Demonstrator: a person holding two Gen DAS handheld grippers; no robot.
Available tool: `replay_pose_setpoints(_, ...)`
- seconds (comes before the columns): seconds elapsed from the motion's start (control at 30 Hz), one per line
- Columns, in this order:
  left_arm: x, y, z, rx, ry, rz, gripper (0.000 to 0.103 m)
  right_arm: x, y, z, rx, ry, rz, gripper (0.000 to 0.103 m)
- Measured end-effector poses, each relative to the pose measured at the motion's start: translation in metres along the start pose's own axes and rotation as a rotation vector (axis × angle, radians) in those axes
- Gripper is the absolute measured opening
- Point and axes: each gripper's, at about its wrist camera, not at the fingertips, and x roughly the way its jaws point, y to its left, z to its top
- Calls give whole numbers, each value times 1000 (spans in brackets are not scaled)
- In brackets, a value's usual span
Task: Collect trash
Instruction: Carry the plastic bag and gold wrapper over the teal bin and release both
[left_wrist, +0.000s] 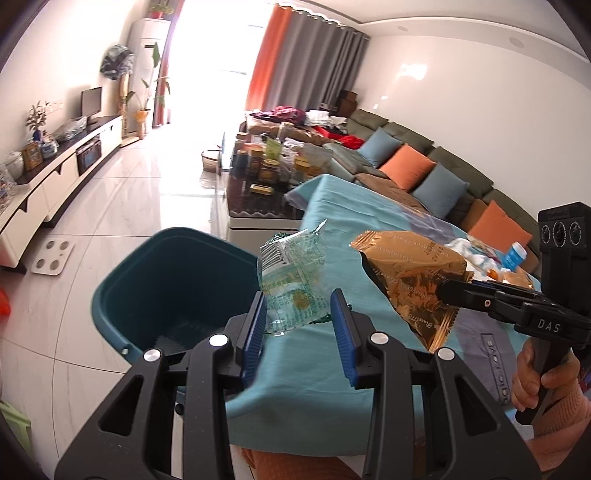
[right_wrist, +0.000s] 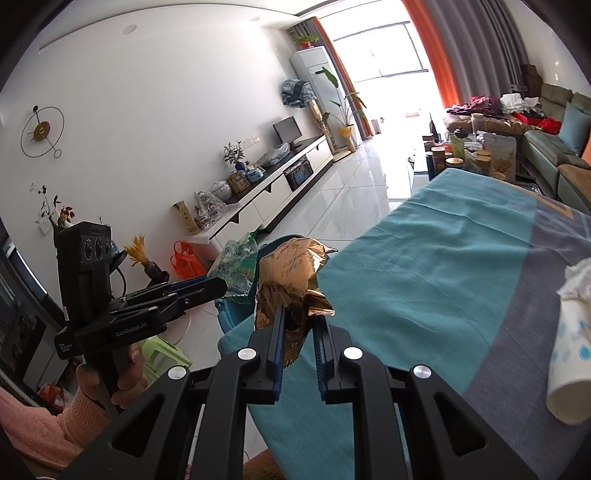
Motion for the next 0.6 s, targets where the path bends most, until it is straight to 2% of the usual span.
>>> replay_pose_setpoints(0.6,10,52,-1,-99,26,117,36,77,22,38,-59,99,12,13)
